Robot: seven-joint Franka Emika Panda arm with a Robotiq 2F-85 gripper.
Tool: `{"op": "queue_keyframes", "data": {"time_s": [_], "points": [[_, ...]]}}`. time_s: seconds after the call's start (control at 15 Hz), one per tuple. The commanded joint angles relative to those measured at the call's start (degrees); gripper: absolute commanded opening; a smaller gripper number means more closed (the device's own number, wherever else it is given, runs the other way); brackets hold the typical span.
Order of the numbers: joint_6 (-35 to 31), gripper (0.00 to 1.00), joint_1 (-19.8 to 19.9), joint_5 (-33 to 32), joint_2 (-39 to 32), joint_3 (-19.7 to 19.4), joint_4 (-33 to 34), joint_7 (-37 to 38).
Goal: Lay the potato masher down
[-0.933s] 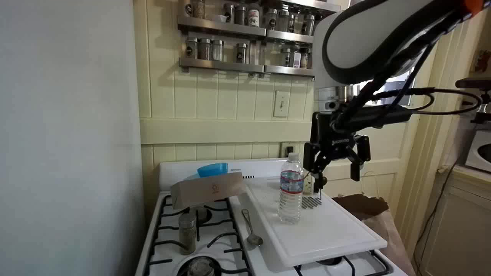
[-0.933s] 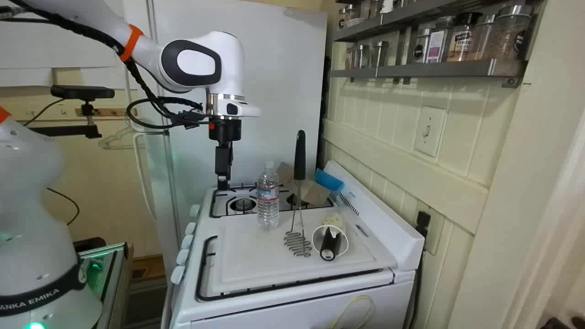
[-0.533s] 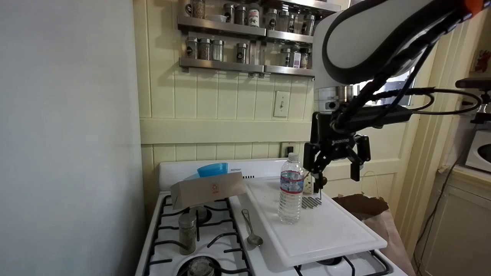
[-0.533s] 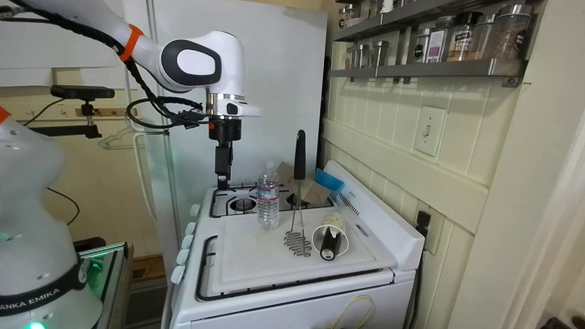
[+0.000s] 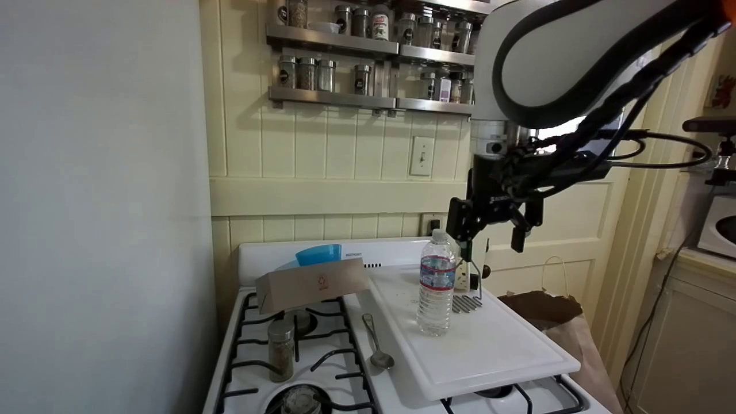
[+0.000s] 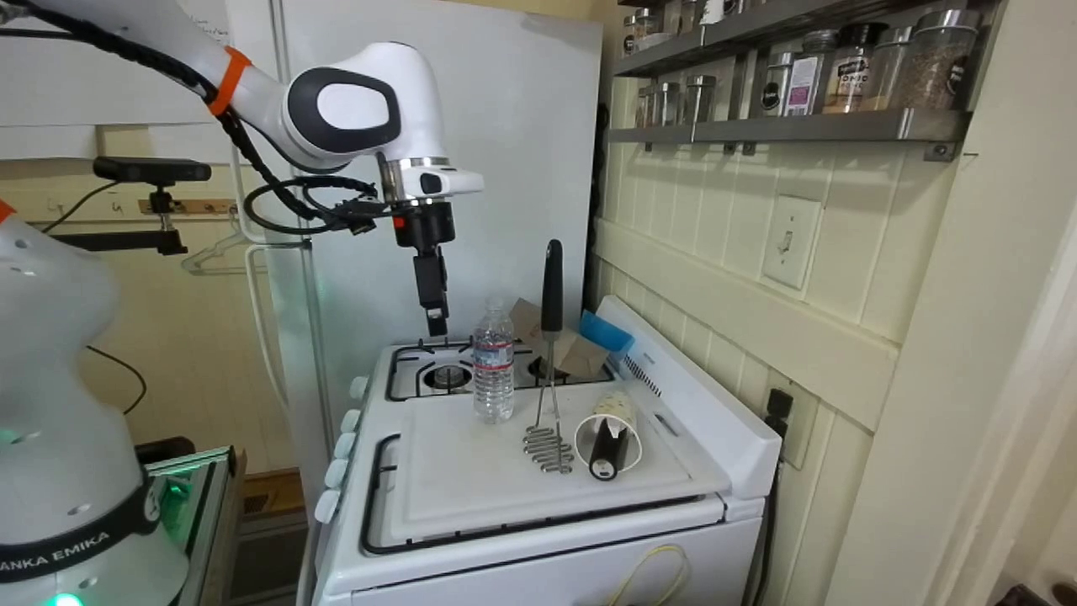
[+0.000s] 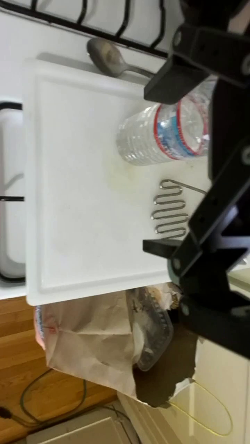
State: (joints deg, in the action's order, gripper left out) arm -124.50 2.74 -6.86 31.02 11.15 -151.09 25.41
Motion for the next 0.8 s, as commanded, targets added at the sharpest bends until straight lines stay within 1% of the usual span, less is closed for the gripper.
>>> {"op": "queue_keyframes", "data": {"time_s": [0.0,0.07,0.27,0.33,0.4,0.47,0.53,0.73], "points": [[-8.17,1.0,2.98,-4.62,6.0,0.61,-5.17,5.25],[-10.32,1.0,4.16,-4.91,6.76,0.56,-6.26,7.12],[-15.64,1.0,7.2,-2.79,9.48,-0.88,-10.2,10.84],[-15.45,1.0,8.59,-2.22,6.47,-1.07,-6.01,11.75],[-16.64,1.0,9.35,-1.55,7.39,-1.94,-6.64,12.3],[-15.14,1.0,8.0,0.53,7.82,-4.26,-6.47,9.47],[-15.14,1.0,8.81,-1.67,6.58,-1.9,-6.17,9.95],[-15.15,1.0,9.07,-0.22,6.7,-3.61,-5.79,9.32]]}}
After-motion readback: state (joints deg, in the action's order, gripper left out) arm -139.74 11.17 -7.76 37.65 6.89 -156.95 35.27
